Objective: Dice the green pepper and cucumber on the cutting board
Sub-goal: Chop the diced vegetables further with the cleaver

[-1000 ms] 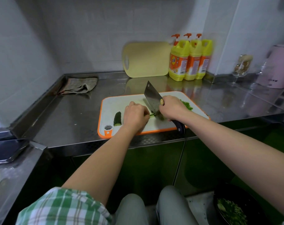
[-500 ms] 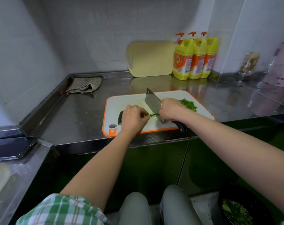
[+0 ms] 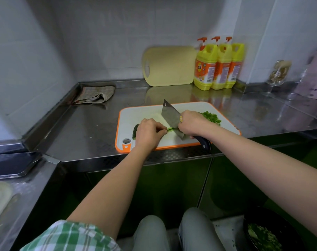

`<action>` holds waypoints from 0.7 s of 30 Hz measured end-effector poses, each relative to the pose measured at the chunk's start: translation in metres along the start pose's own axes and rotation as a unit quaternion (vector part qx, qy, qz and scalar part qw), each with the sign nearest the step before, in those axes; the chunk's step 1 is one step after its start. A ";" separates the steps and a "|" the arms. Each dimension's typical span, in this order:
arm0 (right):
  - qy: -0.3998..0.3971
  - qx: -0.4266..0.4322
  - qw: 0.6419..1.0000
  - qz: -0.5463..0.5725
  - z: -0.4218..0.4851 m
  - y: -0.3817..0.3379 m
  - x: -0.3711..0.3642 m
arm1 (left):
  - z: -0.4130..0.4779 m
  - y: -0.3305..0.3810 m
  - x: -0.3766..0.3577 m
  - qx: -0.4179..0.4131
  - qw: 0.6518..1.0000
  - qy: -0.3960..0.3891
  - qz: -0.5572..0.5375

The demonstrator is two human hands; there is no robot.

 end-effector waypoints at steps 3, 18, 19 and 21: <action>0.019 -0.005 1.000 0.015 0.001 -0.001 -0.004 | 0.000 0.001 0.002 -0.004 1.000 -0.002 -0.001; -0.007 0.001 1.000 0.011 -0.001 -0.006 -0.002 | -0.002 0.005 0.003 -0.017 1.000 0.001 0.015; 0.003 -0.003 1.000 0.016 0.000 -0.005 -0.004 | -0.002 0.005 0.003 -0.019 1.000 0.002 0.015; 0.028 -0.003 0.999 0.027 0.002 -0.002 -0.006 | -0.003 0.004 0.003 -0.021 1.000 0.004 0.018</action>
Point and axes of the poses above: each hand's wrist, its own z-axis towards the middle knuckle, its own x-axis out of the back of the hand, y = z × x, the point moved 6 cm from there along z, towards the middle knuckle, and after that the axes turned 14 degrees about y, right-handed, at the moved point
